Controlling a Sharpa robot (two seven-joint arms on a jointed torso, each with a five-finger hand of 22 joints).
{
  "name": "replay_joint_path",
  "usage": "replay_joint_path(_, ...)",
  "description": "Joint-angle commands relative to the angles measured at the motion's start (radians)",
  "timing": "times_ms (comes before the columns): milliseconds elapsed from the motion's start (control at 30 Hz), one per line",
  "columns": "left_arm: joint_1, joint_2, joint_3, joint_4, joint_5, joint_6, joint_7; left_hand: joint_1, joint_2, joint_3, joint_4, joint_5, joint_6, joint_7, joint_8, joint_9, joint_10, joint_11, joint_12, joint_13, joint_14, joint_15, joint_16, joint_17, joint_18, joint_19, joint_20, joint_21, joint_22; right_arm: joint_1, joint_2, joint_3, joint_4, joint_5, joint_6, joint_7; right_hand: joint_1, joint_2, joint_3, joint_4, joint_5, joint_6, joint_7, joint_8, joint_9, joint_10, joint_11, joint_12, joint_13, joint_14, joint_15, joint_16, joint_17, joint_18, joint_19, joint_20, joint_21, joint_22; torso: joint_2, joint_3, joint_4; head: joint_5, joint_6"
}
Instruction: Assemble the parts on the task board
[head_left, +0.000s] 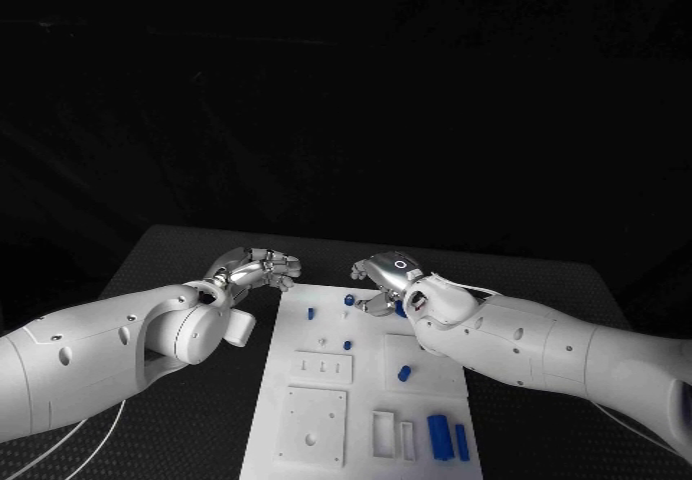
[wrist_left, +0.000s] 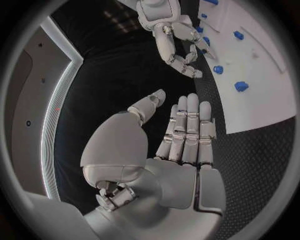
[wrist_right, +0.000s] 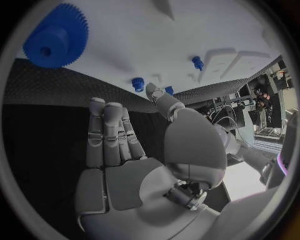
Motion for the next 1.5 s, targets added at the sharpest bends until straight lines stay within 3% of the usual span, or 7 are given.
replay_joint_path(33,0.003,-0.002,0.001,0.001,-0.001,0.001,0.012,-0.01,0.003,0.005,0.001,-0.004,-0.002,0.007,-0.005,-0.001,0.0,0.004,-0.004,-0.001,-0.004,-0.005,0.005,-0.001,0.02,0.003,-0.001,0.006,0.001,0.012,-0.042,0.008,0.045,0.037,-0.021,0.026,0.028,0.003,0.006,0.004,-0.013,0.021,0.0,0.013,0.004,0.029,-0.004,0.012,0.004,0.001,-0.008,0.004,-0.004,0.047,-0.006,0.002,-0.003,0.013,0.001,0.0022,-0.0012,-0.006,0.006)
replay_joint_path(433,0.003,0.001,0.001,-0.033,0.012,0.031,0.035,-0.007,0.004,0.007,-0.001,-0.004,-0.001,0.007,-0.005,0.0,0.001,0.004,-0.004,0.0,-0.005,-0.005,0.005,-0.002,0.02,0.002,-0.002,0.006,0.001,0.053,-0.215,0.048,0.171,0.097,0.146,0.022,0.073,0.021,0.039,0.006,-0.025,0.092,-0.007,0.049,0.013,0.216,-0.068,0.099,0.077,-0.01,-0.067,0.034,0.015,0.047,-0.014,0.005,0.016,0.024,-0.005,0.0111,-0.0227,-0.003,0.016)
replay_joint_path(533,0.003,0.003,0.0,-0.042,0.012,0.046,0.037,-0.007,0.005,0.008,-0.002,-0.005,-0.001,0.006,-0.004,0.0,0.002,0.004,-0.004,0.0,-0.005,-0.005,0.005,-0.002,0.02,0.002,-0.002,0.005,0.001,0.054,-0.24,0.052,0.189,0.097,0.278,-0.003,0.054,0.024,0.008,0.002,-0.014,0.094,-0.017,0.047,0.01,0.282,-0.091,0.153,0.157,-0.014,-0.09,0.051,0.032,0.047,-0.016,0.003,0.03,0.022,-0.005,0.0132,-0.0274,-0.004,0.018)
replay_joint_path(667,0.002,0.002,0.0,-0.052,0.01,0.046,0.039,-0.006,0.005,0.009,-0.002,-0.005,0.0,0.006,-0.004,0.0,0.002,0.004,-0.004,0.0,-0.006,-0.005,0.005,-0.002,0.02,0.001,-0.002,0.005,0.001,0.053,-0.244,0.052,0.19,0.104,0.318,0.0,0.016,0.029,-0.07,-0.007,0.002,0.106,-0.044,0.049,0.014,0.252,-0.12,0.414,0.523,-0.022,-0.116,0.095,0.071,0.046,-0.006,-0.007,0.06,0.022,-0.005,0.0196,-0.0326,-0.002,0.021)
replay_joint_path(700,0.002,0.003,0.0,-0.055,0.01,0.046,0.039,-0.006,0.006,0.009,-0.002,-0.005,0.0,0.006,-0.004,0.0,0.002,0.004,-0.004,0.0,-0.006,-0.005,0.005,-0.002,0.02,0.001,-0.002,0.005,0.001,0.053,-0.242,0.052,0.185,0.105,0.324,0.0,0.029,0.045,-0.094,-0.027,0.028,0.112,-0.043,0.04,0.008,0.083,-0.121,0.706,0.808,-0.032,-0.11,0.166,0.131,0.047,0.002,-0.015,0.097,0.027,-0.005,0.0221,-0.0341,0.0,0.021)
replay_joint_path(867,0.002,0.01,0.0,-0.06,0.009,0.051,0.039,-0.006,0.006,0.009,-0.003,-0.005,0.0,0.006,-0.004,0.0,0.003,0.004,-0.004,0.0,-0.006,-0.005,0.006,-0.002,0.02,0.001,-0.002,0.005,0.001,0.049,-0.233,0.052,0.147,0.124,0.332,0.01,0.008,0.045,-0.079,-0.007,0.033,0.105,-0.036,0.022,-0.002,0.031,-0.115,0.967,1.005,-0.04,-0.111,0.214,0.194,0.047,-0.006,-0.027,0.159,0.024,-0.003,0.0278,-0.0353,-0.004,0.019)
replay_joint_path(1500,0.001,0.025,-0.001,-0.071,0.004,0.065,0.03,-0.006,0.008,0.01,-0.003,-0.006,0.0,0.006,-0.004,0.0,0.003,0.004,-0.005,0.001,-0.006,-0.005,0.006,-0.003,0.02,0.001,-0.001,0.005,0.001,0.018,-0.179,0.052,0.061,0.153,0.333,0.045,-0.006,0.066,-0.073,-0.003,0.089,0.095,-0.03,0.012,-0.007,0.028,-0.11,1.069,1.054,-0.026,-0.108,0.232,0.231,0.047,0.002,-0.042,0.203,0.02,-0.003,0.0268,-0.0283,-0.008,0.008)
